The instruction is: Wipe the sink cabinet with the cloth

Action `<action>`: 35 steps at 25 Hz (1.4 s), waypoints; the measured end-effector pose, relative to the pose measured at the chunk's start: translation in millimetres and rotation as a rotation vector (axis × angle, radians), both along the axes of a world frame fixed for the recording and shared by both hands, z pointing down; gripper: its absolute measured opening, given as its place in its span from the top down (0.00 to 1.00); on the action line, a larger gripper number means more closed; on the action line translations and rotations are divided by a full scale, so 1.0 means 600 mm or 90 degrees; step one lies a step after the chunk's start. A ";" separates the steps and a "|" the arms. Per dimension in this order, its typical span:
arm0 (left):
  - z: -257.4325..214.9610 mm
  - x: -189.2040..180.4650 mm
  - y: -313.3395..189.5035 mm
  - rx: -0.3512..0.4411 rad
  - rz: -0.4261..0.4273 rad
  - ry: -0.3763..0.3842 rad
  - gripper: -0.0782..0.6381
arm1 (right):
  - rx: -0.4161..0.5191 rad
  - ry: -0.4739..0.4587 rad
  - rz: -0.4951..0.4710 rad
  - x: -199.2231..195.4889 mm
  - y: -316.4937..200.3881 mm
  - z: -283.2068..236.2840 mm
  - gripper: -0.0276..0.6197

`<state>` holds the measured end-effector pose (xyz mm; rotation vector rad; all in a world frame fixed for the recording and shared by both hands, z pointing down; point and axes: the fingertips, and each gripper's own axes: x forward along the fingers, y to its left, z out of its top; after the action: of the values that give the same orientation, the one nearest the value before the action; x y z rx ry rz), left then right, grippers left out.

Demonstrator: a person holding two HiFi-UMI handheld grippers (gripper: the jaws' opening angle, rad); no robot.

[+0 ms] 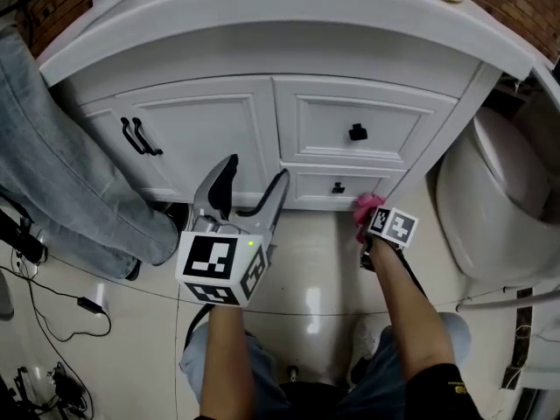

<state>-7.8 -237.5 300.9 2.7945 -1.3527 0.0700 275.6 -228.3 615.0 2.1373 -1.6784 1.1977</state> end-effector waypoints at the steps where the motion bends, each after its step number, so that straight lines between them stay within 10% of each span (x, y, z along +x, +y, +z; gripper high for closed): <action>1: -0.006 0.002 0.011 -0.004 0.006 0.013 0.43 | 0.021 0.008 -0.006 -0.011 -0.001 -0.031 0.89; 17: -0.148 -0.016 0.285 0.132 0.050 0.005 0.43 | 0.496 0.202 -0.225 -0.210 0.295 -0.605 0.89; 23: -0.148 -0.006 0.321 0.146 0.061 -0.024 0.43 | 0.554 0.265 -0.231 -0.242 0.340 -0.651 0.89; 35: -0.143 -0.024 0.306 0.160 0.051 -0.039 0.43 | 0.567 0.179 -0.252 -0.254 0.331 -0.650 0.89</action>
<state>-22.1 -53.8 215.0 3.0767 -1.3489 -0.0132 123.5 -29.7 224.9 2.0218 -2.6078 -0.0046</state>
